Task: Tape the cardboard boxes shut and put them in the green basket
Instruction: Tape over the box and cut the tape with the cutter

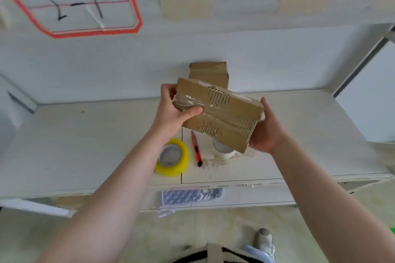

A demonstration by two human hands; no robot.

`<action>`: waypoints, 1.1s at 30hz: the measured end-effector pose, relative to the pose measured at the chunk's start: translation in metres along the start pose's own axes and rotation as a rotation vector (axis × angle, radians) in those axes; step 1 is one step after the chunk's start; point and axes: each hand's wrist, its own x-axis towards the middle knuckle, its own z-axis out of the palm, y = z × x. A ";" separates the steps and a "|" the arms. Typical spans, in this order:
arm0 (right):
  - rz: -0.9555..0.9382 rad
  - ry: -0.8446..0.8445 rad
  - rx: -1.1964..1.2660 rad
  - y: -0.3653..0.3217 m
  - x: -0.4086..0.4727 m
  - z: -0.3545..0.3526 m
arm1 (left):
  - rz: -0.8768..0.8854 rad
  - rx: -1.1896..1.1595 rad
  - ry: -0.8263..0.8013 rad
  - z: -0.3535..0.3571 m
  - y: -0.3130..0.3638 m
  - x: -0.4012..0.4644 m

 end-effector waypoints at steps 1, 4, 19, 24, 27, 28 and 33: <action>-0.011 0.016 -0.016 0.011 0.003 0.010 | 0.004 0.017 -0.021 -0.018 0.000 -0.002; -0.179 0.131 -0.057 0.039 0.008 0.031 | -0.068 0.139 -0.088 -0.060 -0.005 -0.003; -0.441 0.030 -0.504 0.069 0.041 0.121 | -0.704 -0.742 0.124 -0.094 -0.052 -0.017; -0.122 -0.148 -0.346 0.082 0.053 0.138 | -0.705 -0.572 0.249 -0.109 -0.063 -0.016; -0.220 -0.068 -0.534 0.101 0.064 0.150 | -0.734 -0.162 0.384 -0.116 -0.062 -0.013; -0.256 -0.049 -0.648 0.110 0.067 0.157 | -0.750 -0.170 0.343 -0.120 -0.058 -0.013; -0.428 -0.138 -1.119 0.167 0.085 0.192 | -0.784 -0.254 0.153 -0.168 -0.063 -0.012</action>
